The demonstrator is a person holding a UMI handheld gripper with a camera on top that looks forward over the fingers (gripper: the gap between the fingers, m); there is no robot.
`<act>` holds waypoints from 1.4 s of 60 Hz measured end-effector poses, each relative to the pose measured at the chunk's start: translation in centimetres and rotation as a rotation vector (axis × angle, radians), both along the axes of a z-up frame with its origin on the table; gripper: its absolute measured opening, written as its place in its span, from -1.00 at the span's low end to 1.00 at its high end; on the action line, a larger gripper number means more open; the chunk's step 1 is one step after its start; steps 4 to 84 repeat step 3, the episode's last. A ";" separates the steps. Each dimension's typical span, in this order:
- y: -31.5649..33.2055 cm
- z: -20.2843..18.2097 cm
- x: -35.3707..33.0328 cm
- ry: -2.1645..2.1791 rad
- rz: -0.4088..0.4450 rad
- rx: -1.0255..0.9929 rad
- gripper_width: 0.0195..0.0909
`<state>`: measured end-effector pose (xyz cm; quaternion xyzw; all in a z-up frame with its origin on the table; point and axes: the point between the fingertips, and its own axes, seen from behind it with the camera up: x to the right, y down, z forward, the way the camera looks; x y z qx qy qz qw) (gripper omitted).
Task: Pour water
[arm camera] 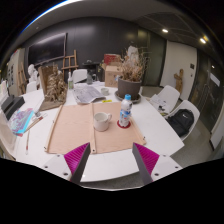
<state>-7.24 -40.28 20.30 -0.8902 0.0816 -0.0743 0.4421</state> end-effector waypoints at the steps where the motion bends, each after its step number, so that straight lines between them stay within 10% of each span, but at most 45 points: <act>1: 0.0 0.0 0.0 0.001 0.000 0.000 0.86; 84: -0.1 -0.1 -0.1 0.005 0.001 -0.002 0.85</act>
